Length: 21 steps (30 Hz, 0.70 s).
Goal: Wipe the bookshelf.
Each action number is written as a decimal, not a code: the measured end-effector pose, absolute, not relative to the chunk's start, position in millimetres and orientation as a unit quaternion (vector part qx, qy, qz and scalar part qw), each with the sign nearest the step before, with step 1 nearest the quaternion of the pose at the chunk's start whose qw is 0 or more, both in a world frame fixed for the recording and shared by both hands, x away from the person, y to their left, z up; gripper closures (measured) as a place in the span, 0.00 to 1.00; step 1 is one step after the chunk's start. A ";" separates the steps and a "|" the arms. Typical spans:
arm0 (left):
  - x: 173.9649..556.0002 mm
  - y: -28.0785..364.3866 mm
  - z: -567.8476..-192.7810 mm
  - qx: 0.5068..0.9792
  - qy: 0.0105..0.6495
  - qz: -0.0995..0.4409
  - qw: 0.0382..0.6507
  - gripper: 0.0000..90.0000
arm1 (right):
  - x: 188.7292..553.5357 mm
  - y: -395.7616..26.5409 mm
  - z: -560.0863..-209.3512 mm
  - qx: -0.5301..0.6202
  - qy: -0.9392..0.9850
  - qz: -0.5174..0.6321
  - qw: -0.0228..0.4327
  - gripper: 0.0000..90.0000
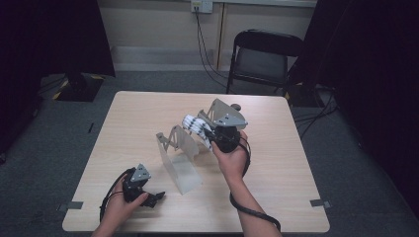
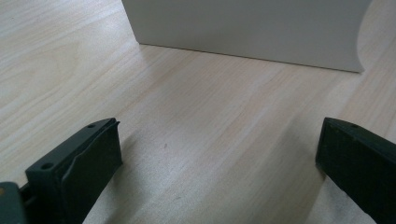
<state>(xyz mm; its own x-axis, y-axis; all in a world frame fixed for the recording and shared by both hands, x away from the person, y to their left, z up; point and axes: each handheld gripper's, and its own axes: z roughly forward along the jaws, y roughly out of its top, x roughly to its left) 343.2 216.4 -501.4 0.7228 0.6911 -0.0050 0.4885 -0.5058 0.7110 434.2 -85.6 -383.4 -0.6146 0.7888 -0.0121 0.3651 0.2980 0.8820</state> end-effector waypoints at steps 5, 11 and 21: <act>343.0 216.3 -501.5 0.856 0.346 0.141 0.358 0.00 | 434.7 -82.4 -398.1 0.373 0.785 0.441 0.226 0.88; 343.1 216.3 -501.5 0.855 0.346 0.141 0.359 0.00 | 435.2 -78.7 -426.6 0.375 0.803 0.411 0.213 0.88; 343.1 216.3 -501.5 0.856 0.346 0.141 0.359 0.00 | 438.9 -78.3 -463.1 0.390 0.816 0.382 0.192 0.88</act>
<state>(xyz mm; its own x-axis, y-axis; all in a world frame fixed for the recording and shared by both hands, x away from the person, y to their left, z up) 343.1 216.3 -501.5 0.7212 0.6927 -0.0059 0.4898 -0.5039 0.7115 438.9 -78.3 -463.1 -0.6222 0.7827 -0.0157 0.4891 0.4044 0.7728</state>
